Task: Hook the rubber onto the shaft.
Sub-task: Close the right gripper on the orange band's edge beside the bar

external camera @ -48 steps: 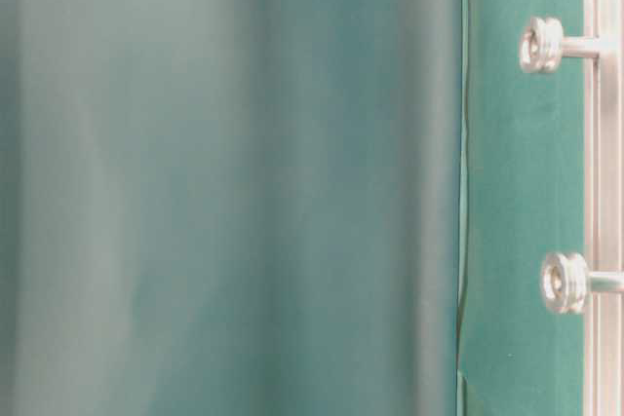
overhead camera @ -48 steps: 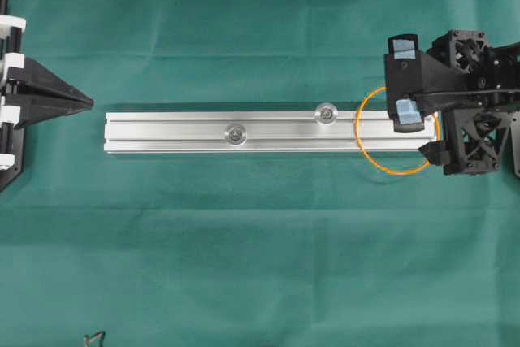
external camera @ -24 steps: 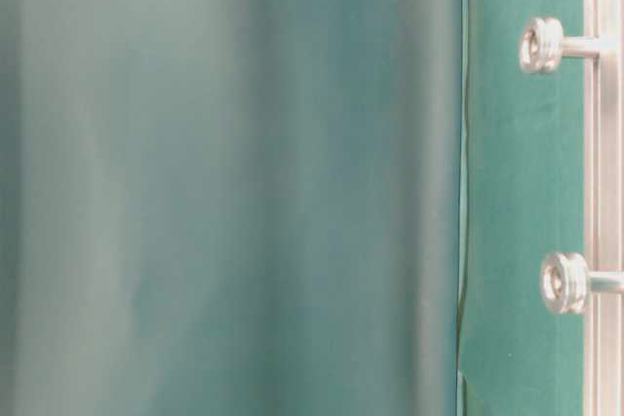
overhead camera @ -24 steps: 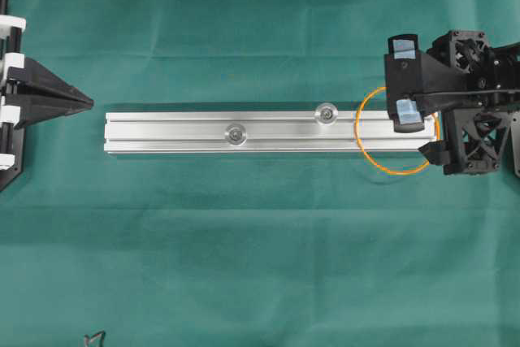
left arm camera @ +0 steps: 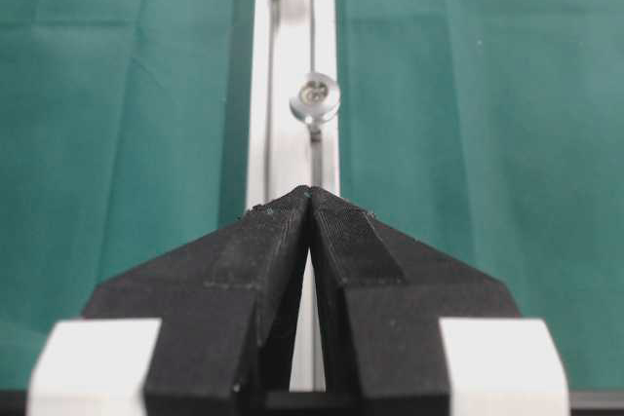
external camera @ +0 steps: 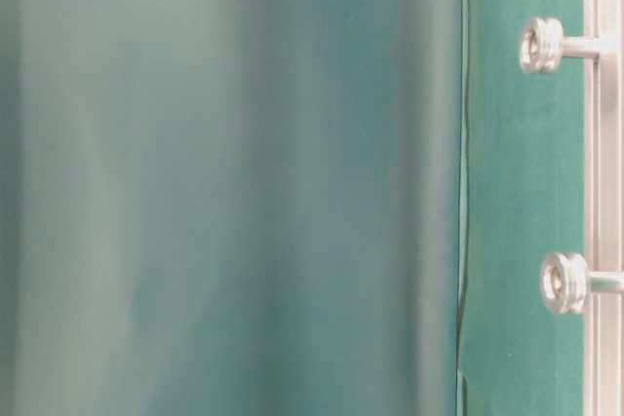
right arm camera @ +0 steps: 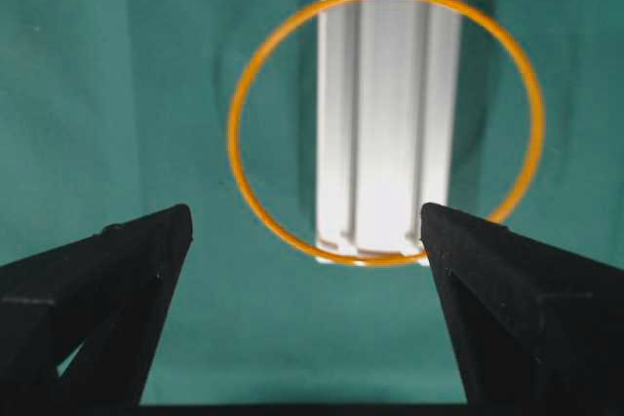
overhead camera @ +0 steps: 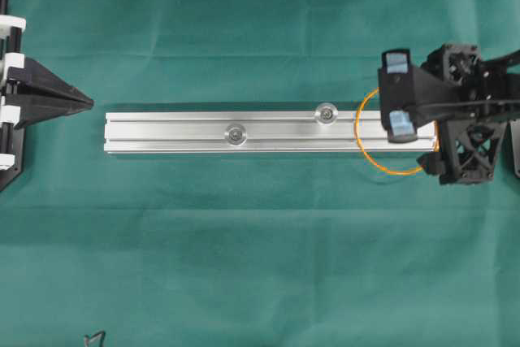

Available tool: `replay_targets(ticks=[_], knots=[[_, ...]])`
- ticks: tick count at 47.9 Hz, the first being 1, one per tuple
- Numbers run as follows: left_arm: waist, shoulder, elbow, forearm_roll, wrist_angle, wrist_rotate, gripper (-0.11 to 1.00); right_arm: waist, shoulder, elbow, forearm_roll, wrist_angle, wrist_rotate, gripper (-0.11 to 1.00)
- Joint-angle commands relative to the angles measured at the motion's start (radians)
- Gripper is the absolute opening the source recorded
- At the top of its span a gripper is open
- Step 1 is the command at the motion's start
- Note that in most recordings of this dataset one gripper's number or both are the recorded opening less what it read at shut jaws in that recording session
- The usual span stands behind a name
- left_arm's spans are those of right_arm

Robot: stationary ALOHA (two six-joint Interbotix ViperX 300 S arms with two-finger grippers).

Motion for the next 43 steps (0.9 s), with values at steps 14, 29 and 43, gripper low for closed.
replay_targets(ticks=[14, 29, 43], knots=[[0.003, 0.02, -0.034, 0.002, -0.009, -0.002, 0.02, 0.044, 0.048, 0.051, 0.032, -0.12, 0.012, 0.98], [0.003, 0.021, -0.034, 0.002, -0.009, -0.002, 0.02, 0.064, 0.08, 0.101, 0.034, -0.207, 0.014, 0.97], [0.002, 0.021, -0.034, 0.002, -0.009, -0.002, 0.02, 0.081, 0.12, 0.144, 0.034, -0.293, 0.014, 0.97]])
